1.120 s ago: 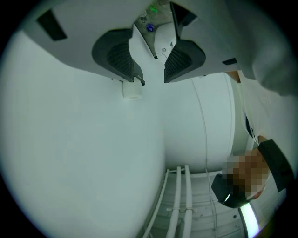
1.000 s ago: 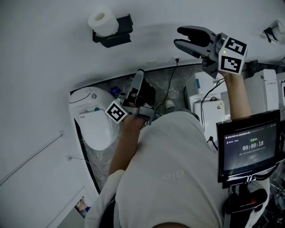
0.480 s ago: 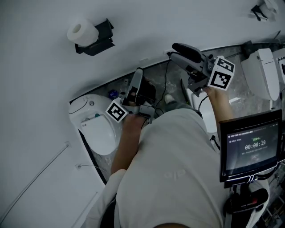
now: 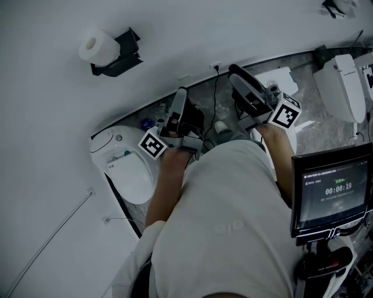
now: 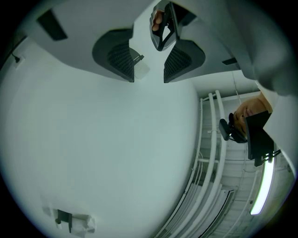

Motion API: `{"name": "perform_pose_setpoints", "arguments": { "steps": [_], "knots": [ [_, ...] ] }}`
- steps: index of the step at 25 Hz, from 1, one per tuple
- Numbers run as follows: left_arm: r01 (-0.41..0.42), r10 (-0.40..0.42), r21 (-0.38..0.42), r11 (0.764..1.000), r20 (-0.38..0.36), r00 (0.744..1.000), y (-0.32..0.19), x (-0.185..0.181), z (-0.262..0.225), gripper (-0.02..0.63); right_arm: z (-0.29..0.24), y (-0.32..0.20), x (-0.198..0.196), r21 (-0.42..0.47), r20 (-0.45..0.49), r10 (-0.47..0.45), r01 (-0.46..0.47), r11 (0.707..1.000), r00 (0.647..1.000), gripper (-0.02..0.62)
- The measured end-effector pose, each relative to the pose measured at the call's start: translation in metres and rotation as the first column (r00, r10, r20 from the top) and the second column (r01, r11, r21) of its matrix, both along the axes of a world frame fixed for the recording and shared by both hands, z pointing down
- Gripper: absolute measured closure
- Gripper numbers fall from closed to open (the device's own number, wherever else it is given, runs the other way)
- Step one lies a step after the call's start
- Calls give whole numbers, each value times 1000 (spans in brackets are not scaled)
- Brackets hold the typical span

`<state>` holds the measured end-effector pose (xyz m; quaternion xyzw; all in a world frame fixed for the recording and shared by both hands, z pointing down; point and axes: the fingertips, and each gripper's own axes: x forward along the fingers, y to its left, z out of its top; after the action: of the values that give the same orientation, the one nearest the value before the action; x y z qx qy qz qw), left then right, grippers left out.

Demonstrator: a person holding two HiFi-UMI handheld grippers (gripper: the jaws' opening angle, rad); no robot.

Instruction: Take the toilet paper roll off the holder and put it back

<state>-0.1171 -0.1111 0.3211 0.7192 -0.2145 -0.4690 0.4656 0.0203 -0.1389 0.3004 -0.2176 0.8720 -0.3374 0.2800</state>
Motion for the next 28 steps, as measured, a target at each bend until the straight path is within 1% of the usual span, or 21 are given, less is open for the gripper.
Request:
{"name": "perform_pose_setpoints", "arguments": {
  "steps": [4,10,16,20,24,26,28],
  "knots": [
    [2,-2,2,1000,4,1000,2,-1,-1,601,6,6,1,-19,17,13,-13,1000,1000,390],
    [11,-11,1,1000,-2,1000,2,-5,0,601,9,4,0,-30,-4,48,-48,998,999,393],
    [15,-12,42,999,-68,998,8,-8,-8,601,10,7,-6,-43,20,19,-18,999,1000,393],
    [46,-42,37,998,-100,994,7,-15,-8,601,11,6,-9,-48,22,7,-5,999,1000,393],
    [61,-56,39,997,-112,992,9,-19,-7,601,12,6,-8,-53,25,8,-7,999,1000,393],
    [60,-55,37,998,-110,992,9,-18,-6,601,9,7,-10,-40,30,0,1,999,1000,393],
    [57,-53,35,998,-104,993,10,-17,-5,601,11,7,-9,-47,24,1,0,999,1000,393]
  ]
}}
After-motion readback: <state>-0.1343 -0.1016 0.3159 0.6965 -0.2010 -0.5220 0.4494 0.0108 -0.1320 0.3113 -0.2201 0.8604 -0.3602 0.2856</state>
